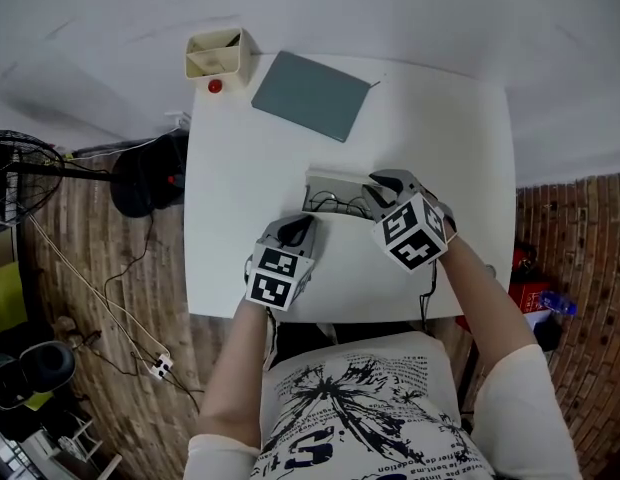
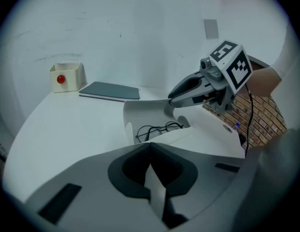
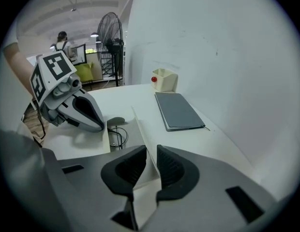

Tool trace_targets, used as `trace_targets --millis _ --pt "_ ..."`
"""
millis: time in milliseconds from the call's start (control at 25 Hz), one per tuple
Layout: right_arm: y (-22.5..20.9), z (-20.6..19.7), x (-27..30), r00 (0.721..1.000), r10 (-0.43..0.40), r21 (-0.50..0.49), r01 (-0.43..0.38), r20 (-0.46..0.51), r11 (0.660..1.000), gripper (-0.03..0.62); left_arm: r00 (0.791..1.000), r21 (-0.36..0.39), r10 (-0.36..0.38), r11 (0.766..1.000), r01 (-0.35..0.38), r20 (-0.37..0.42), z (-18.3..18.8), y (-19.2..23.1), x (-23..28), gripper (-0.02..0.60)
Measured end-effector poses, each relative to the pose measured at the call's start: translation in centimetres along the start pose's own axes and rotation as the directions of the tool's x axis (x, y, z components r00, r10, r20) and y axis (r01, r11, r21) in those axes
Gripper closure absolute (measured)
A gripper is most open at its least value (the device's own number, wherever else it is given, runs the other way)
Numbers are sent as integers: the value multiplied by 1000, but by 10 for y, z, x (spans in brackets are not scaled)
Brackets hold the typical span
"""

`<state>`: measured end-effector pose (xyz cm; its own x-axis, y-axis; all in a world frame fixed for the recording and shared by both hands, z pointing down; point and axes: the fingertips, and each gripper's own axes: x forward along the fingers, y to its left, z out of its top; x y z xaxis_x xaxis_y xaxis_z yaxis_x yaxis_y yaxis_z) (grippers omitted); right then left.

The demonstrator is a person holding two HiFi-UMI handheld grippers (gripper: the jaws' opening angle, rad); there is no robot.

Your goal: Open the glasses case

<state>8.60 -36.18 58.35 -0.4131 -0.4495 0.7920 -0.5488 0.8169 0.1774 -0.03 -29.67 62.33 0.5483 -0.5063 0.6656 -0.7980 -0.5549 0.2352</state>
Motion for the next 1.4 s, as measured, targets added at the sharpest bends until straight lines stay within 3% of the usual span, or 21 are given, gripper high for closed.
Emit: trace_targets --millis 480,760,920,1040,1160,1400 --pt "-30 2 28 999 -34 -76 34 9 997 494 1000 -30 6 1000 -6 -10 3 5 4 568" --pt "-33 -1 39 1000 0 -153 2 16 988 476 1000 -42 23 999 -23 -6 5 8 6 568" --pt "-36 -2 39 1000 -16 -115 19 24 993 473 1000 -38 25 999 -26 -6 5 8 7 568" --pt "-36 -5 36 999 -30 -76 32 17 997 346 1000 -55 19 998 -19 -7 4 6 6 568" --pt "-41 1 19 996 -65 -3 66 68 998 352 1000 -54 19 998 -18 11 8 3 -2 568" --pt "-44 12 -35 984 -116 156 95 135 983 374 995 40 23 999 -27 93 37 -10 -37 568"
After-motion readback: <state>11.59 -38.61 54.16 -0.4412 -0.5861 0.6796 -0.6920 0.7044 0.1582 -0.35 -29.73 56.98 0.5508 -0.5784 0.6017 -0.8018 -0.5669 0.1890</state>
